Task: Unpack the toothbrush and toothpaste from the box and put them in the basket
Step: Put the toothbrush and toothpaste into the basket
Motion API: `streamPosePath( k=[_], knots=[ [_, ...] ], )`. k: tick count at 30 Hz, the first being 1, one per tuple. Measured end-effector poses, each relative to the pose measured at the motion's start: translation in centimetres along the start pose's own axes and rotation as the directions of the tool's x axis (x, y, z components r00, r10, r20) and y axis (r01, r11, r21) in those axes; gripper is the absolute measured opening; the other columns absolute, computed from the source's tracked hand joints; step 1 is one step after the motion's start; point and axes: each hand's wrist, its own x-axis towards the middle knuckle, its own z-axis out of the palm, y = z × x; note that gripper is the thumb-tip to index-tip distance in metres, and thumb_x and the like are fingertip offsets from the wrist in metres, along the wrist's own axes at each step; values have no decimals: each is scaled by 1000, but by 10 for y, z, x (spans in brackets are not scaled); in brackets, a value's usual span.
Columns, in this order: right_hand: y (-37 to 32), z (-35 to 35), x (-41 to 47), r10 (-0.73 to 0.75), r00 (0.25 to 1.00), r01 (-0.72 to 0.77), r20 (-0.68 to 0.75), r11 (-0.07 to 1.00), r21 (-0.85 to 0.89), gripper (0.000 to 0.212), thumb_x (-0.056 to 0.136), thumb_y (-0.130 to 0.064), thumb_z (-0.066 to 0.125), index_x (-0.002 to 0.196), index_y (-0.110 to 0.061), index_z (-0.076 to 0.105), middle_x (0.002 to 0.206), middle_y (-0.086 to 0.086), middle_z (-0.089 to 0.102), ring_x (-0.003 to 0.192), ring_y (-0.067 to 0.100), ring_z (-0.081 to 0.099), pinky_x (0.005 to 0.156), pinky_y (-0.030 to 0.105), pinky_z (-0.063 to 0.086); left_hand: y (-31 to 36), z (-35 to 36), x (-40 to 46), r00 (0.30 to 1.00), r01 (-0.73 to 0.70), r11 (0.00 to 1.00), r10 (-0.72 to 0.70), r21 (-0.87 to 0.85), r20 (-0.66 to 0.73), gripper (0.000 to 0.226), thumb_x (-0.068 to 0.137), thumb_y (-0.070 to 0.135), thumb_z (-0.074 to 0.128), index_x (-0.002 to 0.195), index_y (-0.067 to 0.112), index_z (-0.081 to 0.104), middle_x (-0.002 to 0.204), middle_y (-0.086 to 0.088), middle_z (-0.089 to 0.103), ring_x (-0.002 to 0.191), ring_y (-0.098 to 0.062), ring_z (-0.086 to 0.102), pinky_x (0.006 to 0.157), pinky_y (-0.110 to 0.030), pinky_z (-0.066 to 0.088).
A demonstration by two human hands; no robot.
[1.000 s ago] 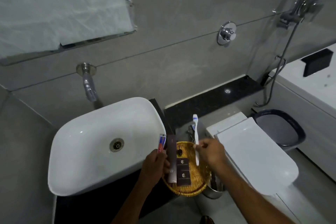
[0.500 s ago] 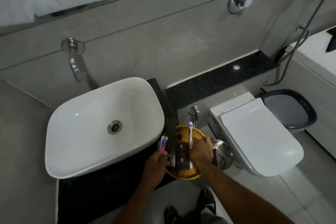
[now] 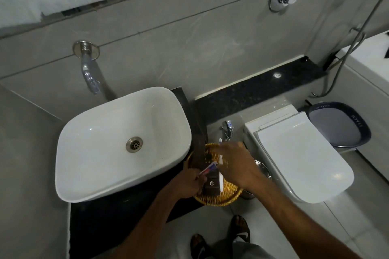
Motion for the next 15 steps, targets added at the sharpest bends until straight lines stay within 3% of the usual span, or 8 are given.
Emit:
streamPosePath(
  k=[3, 6, 8, 10, 12, 15],
  knots=[
    [1, -3, -1, -98, 987, 123, 127, 969, -214, 25, 85, -44, 68, 109, -36, 71, 143, -1, 50, 130, 24, 44, 102, 46, 44, 13, 1, 10, 996, -85, 983, 79, 164, 43, 19, 95, 31, 54, 107, 19, 62, 106, -10, 70, 97, -24, 67, 87, -38, 56],
    [14, 11, -15, -86, 990, 107, 115, 975, -194, 18, 88, -44, 67, 92, -30, 76, 128, -1, 57, 120, 24, 51, 96, 44, 45, 21, 17, 20, 989, -146, 947, 140, 287, 43, 21, 94, 38, 52, 104, 22, 62, 102, 0, 69, 95, -18, 64, 81, -31, 49],
    [17, 16, -23, -5, 1000, 6, 7, 991, -135, 26, 88, -48, 63, 77, -27, 74, 120, -2, 59, 114, 24, 53, 93, 41, 46, 19, 19, 19, 981, -123, 947, 161, 296, -107, 23, 92, 45, 55, 103, 26, 59, 98, 6, 67, 89, -13, 63, 77, -27, 46],
    [17, 20, -29, 144, 987, -152, -77, 983, -105, 27, 86, -52, 64, 78, -29, 77, 130, -1, 55, 122, 26, 43, 97, 44, 40, 12, 20, 14, 932, -106, 936, 211, 336, -294, 31, 88, 48, 57, 110, 26, 57, 104, 5, 68, 92, -13, 62, 80, -26, 46],
    [11, 30, -32, 347, 937, -348, -20, 936, -48, 22, 86, -51, 66, 87, -34, 79, 147, 4, 44, 133, 30, 29, 107, 51, 30, -4, 21, 8, 883, -78, 914, 249, 399, -397, 39, 89, 50, 54, 116, 22, 57, 113, 1, 66, 103, -16, 60, 90, -31, 46],
    [1, 46, -29, 570, 820, -572, 59, 820, 18, 25, 85, -52, 67, 96, -33, 77, 157, 10, 33, 141, 39, 21, 114, 59, 21, -27, 28, -1, 887, -28, 884, 237, 466, -396, 45, 94, 46, 47, 128, 17, 51, 133, -4, 58, 124, -21, 50, 108, -37, 37]
  ],
)
